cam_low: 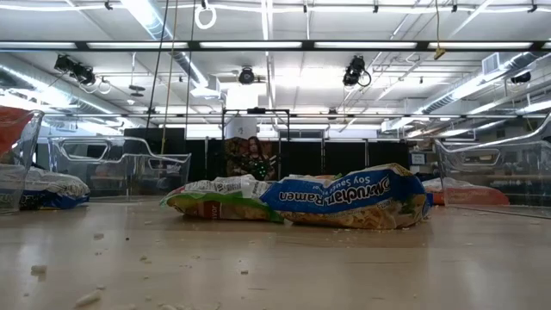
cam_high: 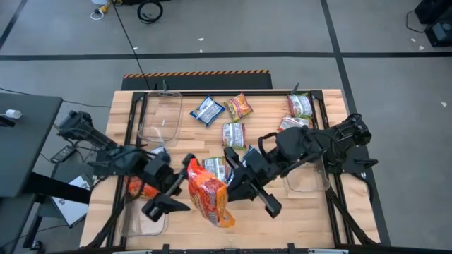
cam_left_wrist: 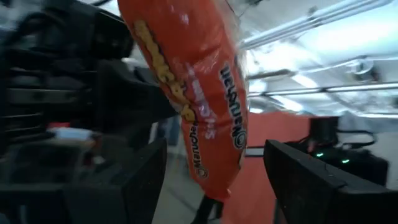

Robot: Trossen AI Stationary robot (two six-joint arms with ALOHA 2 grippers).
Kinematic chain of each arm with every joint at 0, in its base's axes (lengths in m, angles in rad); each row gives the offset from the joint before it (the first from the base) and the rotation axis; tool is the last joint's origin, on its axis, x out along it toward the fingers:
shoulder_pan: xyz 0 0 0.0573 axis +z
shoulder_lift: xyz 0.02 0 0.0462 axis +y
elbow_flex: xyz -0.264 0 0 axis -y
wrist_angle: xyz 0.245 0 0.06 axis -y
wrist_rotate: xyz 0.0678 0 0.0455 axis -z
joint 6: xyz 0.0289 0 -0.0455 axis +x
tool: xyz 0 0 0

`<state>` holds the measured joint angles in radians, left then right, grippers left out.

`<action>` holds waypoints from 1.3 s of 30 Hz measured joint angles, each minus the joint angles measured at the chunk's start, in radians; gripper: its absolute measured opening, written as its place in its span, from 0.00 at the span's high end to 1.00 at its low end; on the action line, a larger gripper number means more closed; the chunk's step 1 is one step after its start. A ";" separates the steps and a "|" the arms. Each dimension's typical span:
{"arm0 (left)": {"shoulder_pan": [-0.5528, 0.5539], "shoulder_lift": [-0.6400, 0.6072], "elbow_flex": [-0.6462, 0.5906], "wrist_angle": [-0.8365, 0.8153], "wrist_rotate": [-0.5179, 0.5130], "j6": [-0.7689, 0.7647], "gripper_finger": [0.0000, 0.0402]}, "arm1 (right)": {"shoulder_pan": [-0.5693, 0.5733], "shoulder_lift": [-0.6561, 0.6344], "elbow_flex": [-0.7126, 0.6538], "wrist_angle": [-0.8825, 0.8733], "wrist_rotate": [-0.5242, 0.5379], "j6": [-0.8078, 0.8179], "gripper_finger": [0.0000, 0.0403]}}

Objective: Sort Maruchan noodles
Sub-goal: Put the bottom orange noodle pack into the bottom left transparent bin

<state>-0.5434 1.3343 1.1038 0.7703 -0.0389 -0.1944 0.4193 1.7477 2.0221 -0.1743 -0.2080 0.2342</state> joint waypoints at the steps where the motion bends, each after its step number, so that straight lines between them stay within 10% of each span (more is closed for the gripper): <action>1: 0.014 0.013 0.000 0.027 0.028 -0.014 0.32 | -0.003 0.000 -0.003 -0.001 -0.001 0.003 0.99; 12: 0.071 0.042 0.000 0.094 0.126 -0.056 0.34 | -0.017 0.000 -0.023 -0.104 0.091 0.032 0.99; 21: 0.077 -0.006 0.007 -0.065 0.103 -0.053 0.66 | -0.019 -0.006 -0.023 -0.127 0.173 0.035 0.85; 30: 0.005 -0.132 0.305 -1.083 -0.090 -0.127 0.66 | 0.000 -0.168 -0.018 -0.338 0.300 0.028 0.60; 39: -0.266 -0.135 0.441 -2.077 -0.141 -0.833 0.66 | 0.076 -0.218 -0.020 -0.603 0.606 0.055 0.57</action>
<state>-0.8089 1.1995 1.5446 -1.3072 -0.1800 -1.0277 0.4956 1.5300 2.0018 -0.7771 0.3981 0.2896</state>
